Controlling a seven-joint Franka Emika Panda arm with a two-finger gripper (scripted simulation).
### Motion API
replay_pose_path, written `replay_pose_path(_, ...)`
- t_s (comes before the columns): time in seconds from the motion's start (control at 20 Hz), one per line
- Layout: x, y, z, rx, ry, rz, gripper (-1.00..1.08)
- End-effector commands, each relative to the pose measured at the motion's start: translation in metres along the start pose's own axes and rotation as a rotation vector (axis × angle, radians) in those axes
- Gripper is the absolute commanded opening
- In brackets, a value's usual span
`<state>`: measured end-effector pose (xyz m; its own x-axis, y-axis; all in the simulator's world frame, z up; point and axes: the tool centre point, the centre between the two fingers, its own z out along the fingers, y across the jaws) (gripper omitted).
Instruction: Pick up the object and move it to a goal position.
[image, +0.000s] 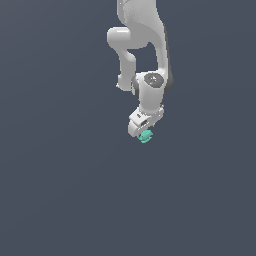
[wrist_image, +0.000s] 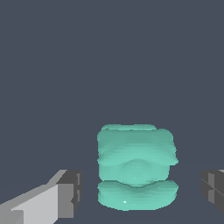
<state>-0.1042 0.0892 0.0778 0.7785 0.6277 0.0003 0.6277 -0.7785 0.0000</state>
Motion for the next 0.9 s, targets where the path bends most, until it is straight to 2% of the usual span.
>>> replay_pose_path(0.0,-0.001,-0.001,0.011,0.001,-0.001,-0.002,1.00)
replay_pose_path(0.5,-0.001,-0.001,0.038,0.000,0.000,-0.005,1.00)
replay_pose_path(0.55,-0.001,-0.001,0.038,0.000,0.000,-0.005,-1.00)
replay_pose_path(0.85,-0.001,-0.001,0.038,0.000,0.000,-0.005,-1.00)
